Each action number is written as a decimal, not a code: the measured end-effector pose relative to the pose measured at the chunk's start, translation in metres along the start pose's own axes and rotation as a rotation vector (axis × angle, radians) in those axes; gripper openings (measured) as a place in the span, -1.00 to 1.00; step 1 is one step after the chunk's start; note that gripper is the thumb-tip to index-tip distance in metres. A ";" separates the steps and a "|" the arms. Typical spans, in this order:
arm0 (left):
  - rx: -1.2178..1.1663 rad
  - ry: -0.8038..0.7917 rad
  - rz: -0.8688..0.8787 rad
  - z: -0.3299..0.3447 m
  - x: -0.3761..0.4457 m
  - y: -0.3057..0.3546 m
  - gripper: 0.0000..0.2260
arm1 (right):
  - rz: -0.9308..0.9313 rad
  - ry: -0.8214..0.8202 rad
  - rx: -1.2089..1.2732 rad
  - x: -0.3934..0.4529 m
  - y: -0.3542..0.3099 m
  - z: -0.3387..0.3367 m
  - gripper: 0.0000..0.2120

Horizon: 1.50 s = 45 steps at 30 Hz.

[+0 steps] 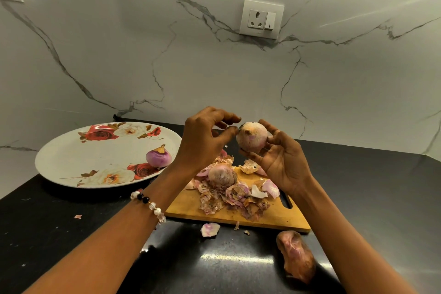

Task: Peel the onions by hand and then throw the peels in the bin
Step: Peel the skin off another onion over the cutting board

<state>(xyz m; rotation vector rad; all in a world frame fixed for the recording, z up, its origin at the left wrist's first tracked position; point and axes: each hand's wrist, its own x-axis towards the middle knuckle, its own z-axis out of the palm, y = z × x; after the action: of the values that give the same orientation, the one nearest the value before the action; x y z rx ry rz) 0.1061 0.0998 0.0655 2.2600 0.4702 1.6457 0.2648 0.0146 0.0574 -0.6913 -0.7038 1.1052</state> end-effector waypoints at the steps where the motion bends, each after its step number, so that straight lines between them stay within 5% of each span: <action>1: 0.010 -0.036 0.058 0.000 0.000 0.000 -0.80 | 0.004 -0.001 -0.013 0.000 0.000 0.000 -0.58; 13: 0.152 -0.233 0.308 -0.009 0.001 -0.007 -0.82 | 0.029 0.018 -0.216 -0.003 0.003 0.005 -0.66; 27: 0.334 -0.162 0.330 0.004 -0.010 -0.004 -0.86 | -0.004 0.026 -0.242 -0.004 0.002 0.007 -0.64; 45: 0.145 -0.071 0.035 0.010 -0.006 -0.005 -0.91 | -0.002 0.009 -0.158 -0.003 -0.001 0.005 -0.61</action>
<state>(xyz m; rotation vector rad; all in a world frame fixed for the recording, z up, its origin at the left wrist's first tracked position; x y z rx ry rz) 0.1136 0.1009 0.0553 2.4355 0.5523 1.5887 0.2603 0.0119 0.0609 -0.8292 -0.7896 1.0517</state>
